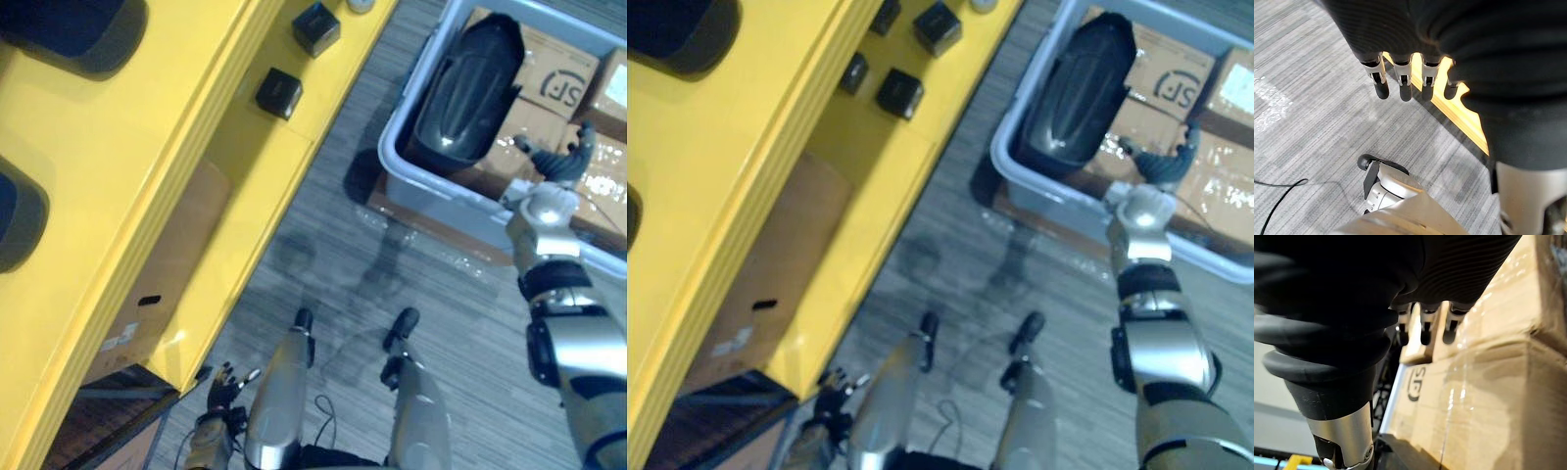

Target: Walk over and take plastic housings, then place them on the shelf

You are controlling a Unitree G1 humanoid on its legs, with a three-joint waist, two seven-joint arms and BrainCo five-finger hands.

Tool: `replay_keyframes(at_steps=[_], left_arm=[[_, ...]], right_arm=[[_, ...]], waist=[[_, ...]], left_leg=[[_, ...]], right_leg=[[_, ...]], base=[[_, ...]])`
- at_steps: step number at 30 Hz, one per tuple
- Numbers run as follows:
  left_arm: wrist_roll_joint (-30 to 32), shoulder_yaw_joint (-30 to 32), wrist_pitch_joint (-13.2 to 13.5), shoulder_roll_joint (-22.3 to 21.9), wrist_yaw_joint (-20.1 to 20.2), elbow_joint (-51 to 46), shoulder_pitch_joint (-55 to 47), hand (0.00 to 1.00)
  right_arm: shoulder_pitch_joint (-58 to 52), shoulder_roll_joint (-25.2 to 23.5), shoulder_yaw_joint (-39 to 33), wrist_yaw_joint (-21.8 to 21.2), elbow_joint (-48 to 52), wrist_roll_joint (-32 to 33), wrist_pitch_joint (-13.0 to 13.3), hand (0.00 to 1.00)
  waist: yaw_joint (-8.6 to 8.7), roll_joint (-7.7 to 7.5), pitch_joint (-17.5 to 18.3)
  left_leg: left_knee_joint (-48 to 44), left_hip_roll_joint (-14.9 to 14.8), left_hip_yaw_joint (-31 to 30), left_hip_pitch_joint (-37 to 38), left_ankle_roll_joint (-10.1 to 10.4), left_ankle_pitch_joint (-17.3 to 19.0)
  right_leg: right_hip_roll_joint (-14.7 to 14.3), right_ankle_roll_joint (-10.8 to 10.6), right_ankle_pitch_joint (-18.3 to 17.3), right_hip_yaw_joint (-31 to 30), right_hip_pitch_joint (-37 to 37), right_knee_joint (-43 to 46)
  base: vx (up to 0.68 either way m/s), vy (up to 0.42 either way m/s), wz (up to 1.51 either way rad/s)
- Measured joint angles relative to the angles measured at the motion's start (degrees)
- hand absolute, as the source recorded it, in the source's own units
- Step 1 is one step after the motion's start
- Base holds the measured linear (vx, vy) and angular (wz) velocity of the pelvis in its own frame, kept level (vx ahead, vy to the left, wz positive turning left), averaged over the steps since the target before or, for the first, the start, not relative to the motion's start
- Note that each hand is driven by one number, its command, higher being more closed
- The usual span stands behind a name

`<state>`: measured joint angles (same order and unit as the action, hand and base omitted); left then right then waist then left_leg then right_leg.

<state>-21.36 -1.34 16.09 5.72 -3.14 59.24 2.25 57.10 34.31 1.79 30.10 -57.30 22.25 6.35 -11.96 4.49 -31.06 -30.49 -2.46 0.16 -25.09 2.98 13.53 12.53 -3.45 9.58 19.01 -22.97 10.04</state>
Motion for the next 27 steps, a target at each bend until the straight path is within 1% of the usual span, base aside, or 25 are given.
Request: replay_keyframes(at_steps=[1, 5, 8, 9, 11, 12, 14, 16, 18, 19, 22, 25, 27], left_arm=[[-1.14, -0.04, -0.01, -0.14, 0.58, 0.29, 0.0, 0.0], [-1.26, -0.19, 0.04, -0.11, 1.73, 0.43, 0.0, 0.0], [-1.59, -1.94, 0.35, 0.16, 2.15, 0.41, 0.04, 0.0], [-2.86, -2.29, 0.46, 0.14, 2.25, 0.47, 0.12, 0.0], [-3.46, -2.38, 0.55, -0.2, 2.28, 0.7, 0.12, 0.0], [-3.56, -2.44, 0.58, -0.35, 2.29, 0.7, 0.12, 0.0], [-3.64, -3.06, 0.63, -0.39, 2.31, 0.72, 0.12, 0.0], [-5.26, -4.02, 0.69, -0.38, 2.92, 0.96, 0.13, 0.0], [-5.48, -4.09, 0.9, -0.52, 3.7, 1.11, 0.13, 0.0], [-5.78, -4.46, 1.25, -0.52, 4.14, 1.15, 0.13, 0.0], [-5.81, -4.51, 1.3, -0.51, 4.58, 1.5, 0.14, 0.0], [-5.87, -4.57, 1.29, -0.51, 5.16, 1.79, 0.18, 0.0], [-6.2, -4.63, 1.65, -0.51, 5.87, 2.4, 0.19, 0.0]], right_arm=[[0.3, 0.51, 0.03, 0.0, -0.04, 0.0, -0.01, 0.0], [1.29, 1.53, 0.18, 0.0, -1.28, -0.05, -0.67, 0.0], [3.11, 2.3, 0.82, 0.06, -2.46, -0.09, -2.61, 0.0], [3.91, 2.91, 1.51, 0.06, -3.38, -0.34, -3.17, 0.0], [4.55, 3.69, 2.44, 0.03, -4.67, -0.69, -4.4, 0.0], [4.68, 3.75, 2.45, -0.01, -4.94, -0.8, -5.09, 0.0], [5.23, 3.88, 2.87, -0.02, -5.54, -1.29, -5.72, 0.0], [6.79, 5.04, 4.04, -0.16, -6.78, -2.8, -6.91, 0.0], [7.27, 6.69, 5.13, -1.06, -6.92, -3.05, -7.24, 0.0], [7.28, 7.29, 5.23, -1.5, -7.26, -4.2, -7.23, 0.0], [7.35, 8.25, 6.91, -1.57, -7.94, -5.29, -7.17, 0.0], [7.99, 8.86, 7.51, -1.7, -8.63, -7.4, -7.04, 0.0], [8.49, 8.88, 8.37, -1.65, -8.64, -7.4, -6.62, 0.0]], waist=[[-0.04, 0.35, 0.0], [-0.07, 0.65, 0.03], [-0.14, 0.9, 0.05], [-0.34, 1.34, -0.1], [-0.9, 2.06, 0.03], [-1.35, 2.31, 0.01], [-1.53, 2.69, 0.03], [-2.01, 3.22, 0.02], [-2.39, 3.75, -0.02], [-2.83, 3.83, 0.04], [-2.93, 3.99, 0.14], [-3.53, 3.99, 0.14], [-3.6, 3.99, 0.14]], left_leg=[[0.0, 0.04, 0.0, -0.02, -0.01, 0.0], [0.02, 0.05, -0.02, -0.1, -0.01, 0.0], [-0.06, 0.16, -0.11, -1.14, -0.08, -0.07], [-0.11, 0.17, -0.23, -1.53, -0.12, -0.18], [-0.22, 0.22, -0.42, -2.08, -0.12, -0.24], [-0.23, 0.31, -0.52, -2.44, -0.04, -0.32], [-0.35, 0.4, -1.16, -3.13, 0.1, -0.52], [-0.73, 0.28, -1.43, -3.57, 0.11, -0.52], [-1.1, 0.38, -1.7, -4.06, 0.1, -0.51], [-1.17, 0.48, -1.81, -4.67, 0.09, -0.51], [-1.98, 0.54, -2.83, -6.0, 0.1, -0.49], [-2.7, 0.45, -3.53, -7.35, 0.14, -0.51], [-3.19, 0.24, -3.85, -7.67, 0.16, -0.5]], right_leg=[[0.05, -0.01, 0.01, 0.0, -0.03, 0.01], [0.07, -0.01, 0.0, 0.01, -0.14, 0.02], [0.27, 0.03, -0.07, 0.03, -1.17, 0.4], [0.39, 0.02, -0.06, 0.13, -1.44, 0.4], [0.5, 0.01, -0.05, 0.26, -1.94, 0.6], [0.49, 0.01, -0.05, 0.32, -2.35, 0.75], [0.54, 0.15, -0.17, 0.89, -2.9, 1.27], [0.48, 0.24, -0.3, 1.15, -3.16, 1.52], [0.58, 0.18, -0.47, 1.31, -3.38, 1.81], [0.82, 0.06, -0.9, 1.35, -4.03, 2.45], [0.85, 0.43, -1.45, 2.35, -4.48, 2.76], [0.82, 0.47, -1.46, 3.0, -5.15, 3.02], [0.75, 0.44, -1.44, 3.23, -5.13, 3.01]], base=[[0.0, 0.0, 0.0], [0.0, 0.0, 0.0], [-0.01, -0.002, 0.01], [-0.01, -0.007, 0.05], [0.0, -0.01, 0.05], [0.01, -0.014, 0.04], [0.01, -0.022, 0.11], [0.0, -0.015, 0.07], [-0.02, 0.004, 0.05], [-0.04, 0.006, 0.06], [-0.04, -0.001, 0.14], [-0.02, -0.007, 0.1], [0.0, -0.01, 0.06]])
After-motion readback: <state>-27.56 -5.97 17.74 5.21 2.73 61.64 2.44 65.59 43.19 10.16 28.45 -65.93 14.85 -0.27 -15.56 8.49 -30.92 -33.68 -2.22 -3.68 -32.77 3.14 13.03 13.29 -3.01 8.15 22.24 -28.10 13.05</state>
